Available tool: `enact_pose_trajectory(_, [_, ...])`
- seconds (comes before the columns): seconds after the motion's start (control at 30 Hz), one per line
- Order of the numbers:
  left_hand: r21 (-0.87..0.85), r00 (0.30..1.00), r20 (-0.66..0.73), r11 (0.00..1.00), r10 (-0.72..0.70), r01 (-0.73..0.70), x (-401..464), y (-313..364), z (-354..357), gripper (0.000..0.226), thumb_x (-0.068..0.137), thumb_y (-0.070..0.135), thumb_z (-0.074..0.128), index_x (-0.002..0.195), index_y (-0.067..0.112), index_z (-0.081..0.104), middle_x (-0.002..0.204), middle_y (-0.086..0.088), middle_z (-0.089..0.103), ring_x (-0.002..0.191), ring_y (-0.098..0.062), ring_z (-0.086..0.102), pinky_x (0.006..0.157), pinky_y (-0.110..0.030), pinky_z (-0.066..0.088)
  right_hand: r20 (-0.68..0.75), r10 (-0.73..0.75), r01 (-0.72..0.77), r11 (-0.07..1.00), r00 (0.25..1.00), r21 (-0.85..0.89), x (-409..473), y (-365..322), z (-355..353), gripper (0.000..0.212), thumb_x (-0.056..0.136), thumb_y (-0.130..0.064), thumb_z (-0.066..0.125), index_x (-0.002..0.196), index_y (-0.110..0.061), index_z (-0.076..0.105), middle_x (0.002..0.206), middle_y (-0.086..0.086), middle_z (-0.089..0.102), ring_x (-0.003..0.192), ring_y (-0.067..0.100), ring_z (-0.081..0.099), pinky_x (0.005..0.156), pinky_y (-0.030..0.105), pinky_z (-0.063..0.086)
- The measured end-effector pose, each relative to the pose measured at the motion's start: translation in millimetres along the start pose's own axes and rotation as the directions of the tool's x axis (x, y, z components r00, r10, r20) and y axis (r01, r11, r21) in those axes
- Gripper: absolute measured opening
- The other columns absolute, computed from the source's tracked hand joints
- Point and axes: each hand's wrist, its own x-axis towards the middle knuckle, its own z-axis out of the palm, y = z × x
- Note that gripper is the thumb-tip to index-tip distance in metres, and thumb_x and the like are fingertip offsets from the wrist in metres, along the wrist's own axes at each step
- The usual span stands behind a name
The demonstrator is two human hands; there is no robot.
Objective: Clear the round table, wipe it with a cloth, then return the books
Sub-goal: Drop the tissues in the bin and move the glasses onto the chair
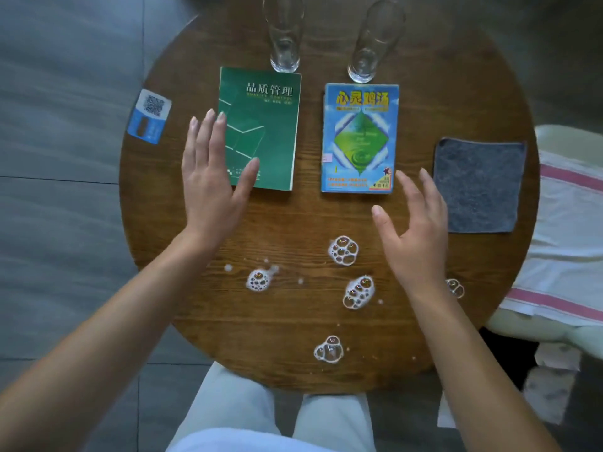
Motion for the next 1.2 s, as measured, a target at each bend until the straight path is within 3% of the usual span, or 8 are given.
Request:
enact_pose_trajectory(0.17, [0.001, 0.999, 0.003, 0.999, 0.033, -0.033, 63, -17, 8, 0.090, 0.101, 0.065, 0.048, 0.163, 0.008, 0.016, 0.171, -0.012, 0.020, 0.159, -0.029, 0.014, 0.129, -0.045, 0.016, 0.011, -0.086, 0.087, 0.995, 0.996, -0.054, 72, -1, 15, 0.050, 0.096, -0.041, 0.063, 0.144, -0.026, 0.059, 0.163, 0.013, 0.038, 0.148, 0.034, 0.036, 0.121, 0.048, 0.033])
enact_pose_trajectory(0.4, [-0.201, 0.998, 0.057, 0.980, 0.004, 0.008, 144, -2, 10, 0.119, 0.087, 0.074, 0.066, 0.164, 0.007, 0.005, 0.172, -0.013, 0.016, 0.157, -0.026, 0.022, 0.126, -0.048, 0.027, -0.051, -0.114, 0.118, 0.988, 0.992, 0.097, 169, -23, 15, 0.088, 0.090, -0.046, 0.070, 0.164, -0.023, 0.027, 0.167, -0.002, 0.033, 0.152, 0.018, 0.032, 0.125, 0.041, 0.027])
enact_pose_trajectory(0.53, [-0.233, 0.996, 0.065, 0.971, 0.060, -0.044, 175, 11, 15, 0.128, 0.078, 0.077, 0.072, 0.164, 0.008, 0.008, 0.167, -0.011, 0.030, 0.153, -0.019, 0.032, 0.124, -0.042, 0.031, -0.099, -0.128, 0.147, 0.966, 0.987, 0.212, 208, -39, 17, 0.101, 0.082, -0.047, 0.078, 0.163, -0.017, 0.026, 0.162, -0.012, 0.032, 0.145, 0.006, 0.032, 0.120, 0.022, 0.024])
enact_pose_trajectory(0.67, [-0.297, 0.996, 0.082, 0.955, 0.040, -0.014, 197, 20, 28, 0.118, 0.075, 0.074, 0.076, 0.163, 0.018, 0.021, 0.150, -0.001, 0.053, 0.140, -0.014, 0.048, 0.118, -0.034, 0.037, 0.047, 0.048, -0.063, 0.911, 0.998, 0.408, 238, -43, 29, 0.113, 0.072, -0.047, 0.086, 0.164, -0.028, 0.022, 0.165, 0.003, 0.037, 0.150, 0.018, 0.037, 0.123, 0.040, 0.034])
enact_pose_trajectory(0.8, [-0.308, 0.997, 0.066, 0.951, 0.034, -0.013, 206, 21, 36, 0.081, 0.081, 0.055, 0.074, 0.152, 0.028, 0.045, 0.126, 0.010, 0.063, 0.125, -0.006, 0.056, 0.110, -0.023, 0.041, 0.149, 0.095, -0.157, 0.859, 0.984, 0.487, 250, -40, 40, 0.107, 0.062, -0.043, 0.091, 0.155, -0.039, 0.037, 0.152, -0.003, 0.051, 0.138, 0.017, 0.053, 0.114, 0.042, 0.047])
enact_pose_trajectory(0.93, [-0.324, 0.996, 0.090, 0.946, 0.027, 0.003, 209, 21, 35, 0.081, 0.077, 0.056, 0.077, 0.148, 0.027, 0.050, 0.128, 0.013, 0.064, 0.122, 0.000, 0.055, 0.096, 0.000, 0.032, 0.098, 0.151, -0.180, 0.786, 0.984, 0.592, 257, -48, 52, 0.086, 0.057, -0.040, 0.092, 0.132, -0.032, 0.051, 0.126, -0.005, 0.065, 0.119, 0.016, 0.068, 0.106, 0.040, 0.054])
enact_pose_trajectory(1.13, [-0.332, 0.984, 0.171, 0.943, 0.051, 0.009, 222, 37, 33, 0.080, 0.066, 0.055, 0.081, 0.139, 0.032, 0.058, 0.118, 0.016, 0.069, 0.111, -0.002, 0.065, 0.100, -0.027, 0.052, 0.086, 0.210, -0.218, 0.766, 0.974, 0.605, 264, -57, 60, 0.069, 0.067, -0.022, 0.092, 0.125, -0.015, 0.057, 0.113, 0.004, 0.064, 0.091, 0.007, 0.068, 0.084, 0.020, 0.057])
enact_pose_trajectory(1.2, [-0.329, 0.989, 0.145, 0.944, 0.017, 0.032, 222, 36, 29, 0.076, 0.066, 0.059, 0.080, 0.134, 0.031, 0.062, 0.117, 0.016, 0.070, 0.109, -0.001, 0.066, 0.098, -0.028, 0.053, 0.069, 0.219, -0.213, 0.750, 0.973, 0.626, 269, -61, 59, 0.067, 0.067, -0.022, 0.093, 0.123, -0.012, 0.058, 0.108, 0.006, 0.063, 0.089, 0.009, 0.066, 0.076, 0.017, 0.055])
